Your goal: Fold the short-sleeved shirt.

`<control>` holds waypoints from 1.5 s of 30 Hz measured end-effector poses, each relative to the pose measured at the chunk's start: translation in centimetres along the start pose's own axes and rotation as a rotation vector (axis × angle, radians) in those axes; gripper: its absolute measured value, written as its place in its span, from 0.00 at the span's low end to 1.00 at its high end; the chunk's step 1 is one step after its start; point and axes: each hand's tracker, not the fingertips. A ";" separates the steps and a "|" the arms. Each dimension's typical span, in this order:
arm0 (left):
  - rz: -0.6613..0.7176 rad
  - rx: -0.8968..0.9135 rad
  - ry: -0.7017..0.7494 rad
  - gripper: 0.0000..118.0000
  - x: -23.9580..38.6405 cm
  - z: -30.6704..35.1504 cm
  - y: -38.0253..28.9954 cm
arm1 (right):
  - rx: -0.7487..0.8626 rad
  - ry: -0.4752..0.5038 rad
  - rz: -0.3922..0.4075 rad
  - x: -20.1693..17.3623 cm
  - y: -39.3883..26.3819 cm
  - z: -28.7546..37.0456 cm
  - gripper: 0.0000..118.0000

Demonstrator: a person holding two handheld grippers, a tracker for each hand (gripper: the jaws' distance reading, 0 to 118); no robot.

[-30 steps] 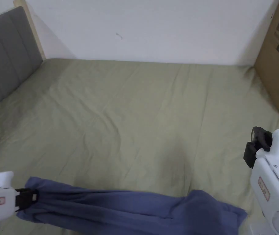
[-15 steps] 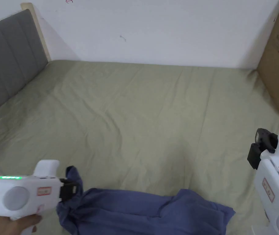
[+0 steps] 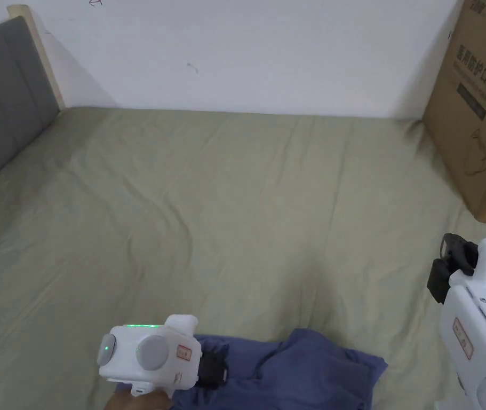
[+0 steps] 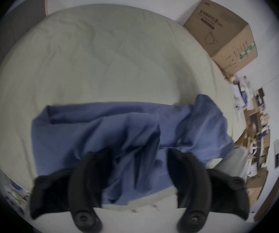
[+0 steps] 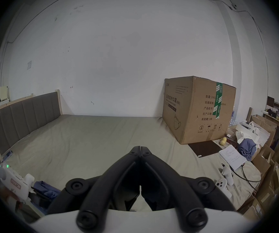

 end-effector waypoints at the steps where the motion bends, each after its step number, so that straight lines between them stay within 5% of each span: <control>1: 0.014 0.040 -0.037 0.69 0.1 0.4 -0.1 | 0.000 -0.005 0.000 0.2 0.0 0.0 0.00; 4: 0.032 0.150 -0.086 0.69 0.2 2.8 -0.2 | 0.000 -0.011 -0.006 0.5 0.1 0.1 0.00; 13: -0.030 0.488 0.121 0.63 -2.1 11.4 -0.4 | 0.028 0.004 -0.005 0.0 1.0 0.3 0.00; 14: -0.025 0.527 0.134 0.53 -2.7 11.7 -0.6 | 0.030 0.007 -0.004 -0.1 1.1 0.3 0.00; 16: -0.013 0.573 0.147 0.07 -3.8 12.0 -1.0 | 0.034 0.013 -0.004 -0.3 1.2 0.4 0.00; 17: -0.002 0.554 0.147 0.00 -4.3 11.7 -1.0 | 0.035 0.015 -0.004 -0.4 1.2 0.4 0.00; 22: 0.051 0.544 0.129 0.00 -5.5 9.4 -1.9 | 0.035 0.023 -0.009 -0.6 1.2 0.5 0.00; 36: -0.162 0.259 0.100 0.00 1.3 -2.4 -5.2 | 0.008 0.003 0.001 0.5 0.6 0.4 0.00; 45: -0.110 0.252 0.037 0.00 1.6 -2.0 -4.4 | 0.003 -0.013 0.004 1.0 0.7 0.5 0.00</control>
